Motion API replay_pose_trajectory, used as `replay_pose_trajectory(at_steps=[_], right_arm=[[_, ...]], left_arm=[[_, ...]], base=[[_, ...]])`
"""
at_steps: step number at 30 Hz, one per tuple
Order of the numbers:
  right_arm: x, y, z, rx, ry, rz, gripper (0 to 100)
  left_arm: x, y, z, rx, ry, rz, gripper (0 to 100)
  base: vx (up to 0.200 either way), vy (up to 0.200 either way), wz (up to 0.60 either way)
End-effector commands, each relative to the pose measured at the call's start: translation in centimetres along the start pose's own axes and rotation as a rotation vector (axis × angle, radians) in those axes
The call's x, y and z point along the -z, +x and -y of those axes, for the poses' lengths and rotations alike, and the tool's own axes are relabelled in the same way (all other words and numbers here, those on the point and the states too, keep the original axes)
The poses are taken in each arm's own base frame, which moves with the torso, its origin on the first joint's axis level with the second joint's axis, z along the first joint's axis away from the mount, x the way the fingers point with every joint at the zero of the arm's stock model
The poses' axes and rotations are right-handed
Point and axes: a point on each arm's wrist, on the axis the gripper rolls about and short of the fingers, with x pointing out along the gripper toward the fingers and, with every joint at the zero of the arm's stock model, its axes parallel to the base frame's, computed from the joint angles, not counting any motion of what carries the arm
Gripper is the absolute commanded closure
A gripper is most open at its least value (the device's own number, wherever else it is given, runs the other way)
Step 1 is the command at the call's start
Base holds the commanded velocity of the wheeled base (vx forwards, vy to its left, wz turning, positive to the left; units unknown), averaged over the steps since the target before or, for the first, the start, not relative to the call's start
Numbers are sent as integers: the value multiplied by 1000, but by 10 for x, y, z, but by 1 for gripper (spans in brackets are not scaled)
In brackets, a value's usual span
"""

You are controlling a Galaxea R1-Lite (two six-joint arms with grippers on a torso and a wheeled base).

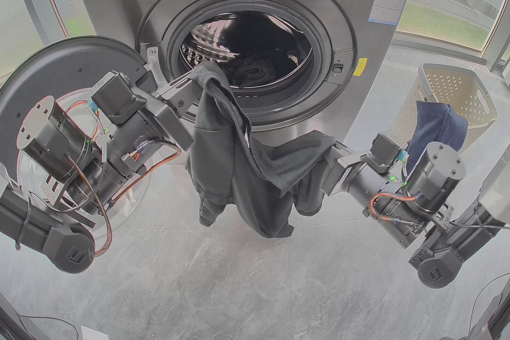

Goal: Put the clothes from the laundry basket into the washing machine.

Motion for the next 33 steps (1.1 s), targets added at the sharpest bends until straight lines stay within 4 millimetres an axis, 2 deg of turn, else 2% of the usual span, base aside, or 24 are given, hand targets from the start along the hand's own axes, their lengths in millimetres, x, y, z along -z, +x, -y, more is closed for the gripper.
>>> replay_pose_trajectory(at_steps=[1,5,6,7,12,21,26,33], right_arm=[[40,10,-2,-5,-4,-106,0],[79,11,-2,-14,-18,-215,0],[79,11,-2,-14,-18,-215,0],[89,14,-2,-14,-25,-234,0],[94,31,-10,-40,-37,-193,0],[111,72,-8,-74,-32,-108,0],[118,88,-8,-90,-49,-81,0],[135,107,10,-76,-77,-48,0]], left_arm=[[6,9,3,23,-9,2,100],[6,9,2,20,-11,4,100],[6,9,2,20,-11,4,100],[5,8,4,20,-13,4,100],[5,6,7,30,-15,0,100],[5,4,13,48,-25,-5,100],[6,3,14,49,-26,-8,100],[6,4,17,58,-32,-10,100]], base=[[0,0,0],[0,0,0],[0,0,0],[0,0,0],[0,0,0],[0,0,0],[0,0,0],[0,0,0]])
